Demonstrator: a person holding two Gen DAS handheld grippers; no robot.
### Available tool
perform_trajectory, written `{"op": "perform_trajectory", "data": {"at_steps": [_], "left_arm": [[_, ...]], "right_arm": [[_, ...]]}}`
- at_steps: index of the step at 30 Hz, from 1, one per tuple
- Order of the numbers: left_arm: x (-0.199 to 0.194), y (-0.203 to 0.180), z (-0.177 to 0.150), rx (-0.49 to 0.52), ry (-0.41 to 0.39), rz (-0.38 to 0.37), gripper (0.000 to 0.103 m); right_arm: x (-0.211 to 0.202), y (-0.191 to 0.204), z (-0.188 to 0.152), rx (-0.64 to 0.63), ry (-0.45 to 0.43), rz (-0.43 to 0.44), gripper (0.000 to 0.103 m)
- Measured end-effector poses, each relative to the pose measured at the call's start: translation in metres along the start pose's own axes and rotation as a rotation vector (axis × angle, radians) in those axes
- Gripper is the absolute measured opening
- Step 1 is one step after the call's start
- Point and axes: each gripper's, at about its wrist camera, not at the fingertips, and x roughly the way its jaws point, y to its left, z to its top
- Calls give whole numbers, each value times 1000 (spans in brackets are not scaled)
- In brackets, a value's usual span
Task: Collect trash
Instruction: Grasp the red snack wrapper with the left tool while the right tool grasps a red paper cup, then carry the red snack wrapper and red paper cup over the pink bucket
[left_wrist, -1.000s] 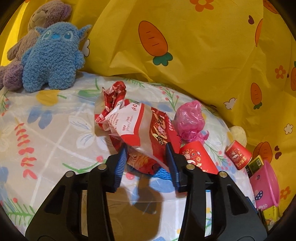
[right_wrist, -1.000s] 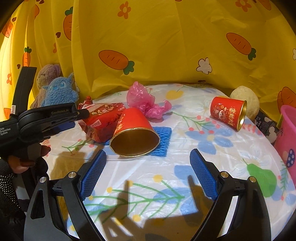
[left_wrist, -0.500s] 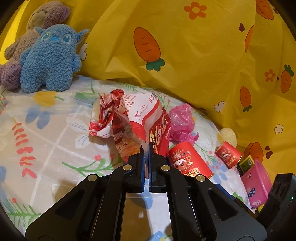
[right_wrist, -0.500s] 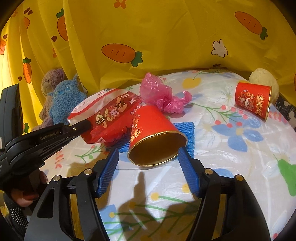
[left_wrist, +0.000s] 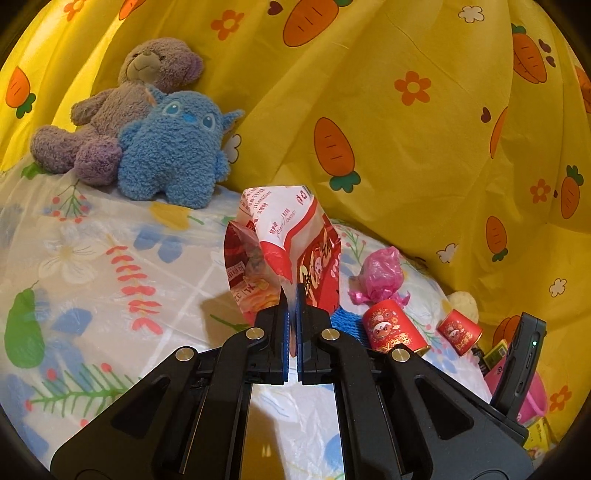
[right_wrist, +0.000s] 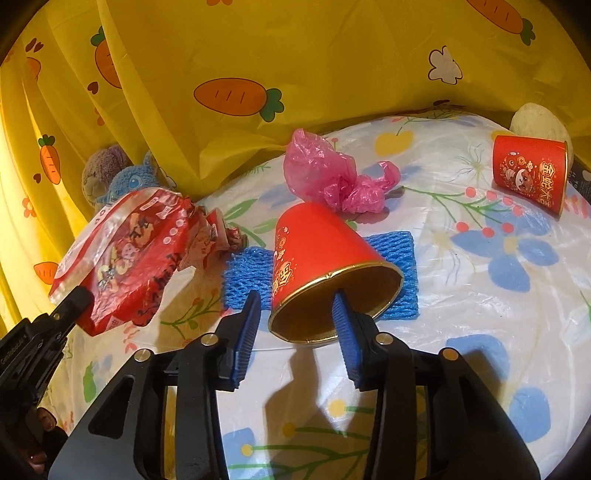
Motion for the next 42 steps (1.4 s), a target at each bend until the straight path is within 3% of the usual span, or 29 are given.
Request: {"op": "perform_trajectory", "data": {"at_steps": [4, 6, 9, 26, 36, 42], "left_arm": [[-9, 9, -2, -15, -15, 17, 2], [-14, 14, -2, -24, -23, 23, 2], [-17, 17, -3, -27, -26, 27, 2], [-42, -7, -15, 26, -36, 0, 2], [-50, -61, -33, 108, -3, -89, 2], [-41, -104, -47, 154, 61, -189, 2]], "right_arm": [[4, 1, -1, -2, 11, 15, 22], [4, 2, -2, -10, 9, 18, 10], [1, 2, -3, -11, 3, 28, 5], [-91, -6, -25, -28, -132, 81, 4], [-144, -31, -32, -32, -196, 56, 4], [-174, -57, -32, -4, -249, 16, 4]]}}
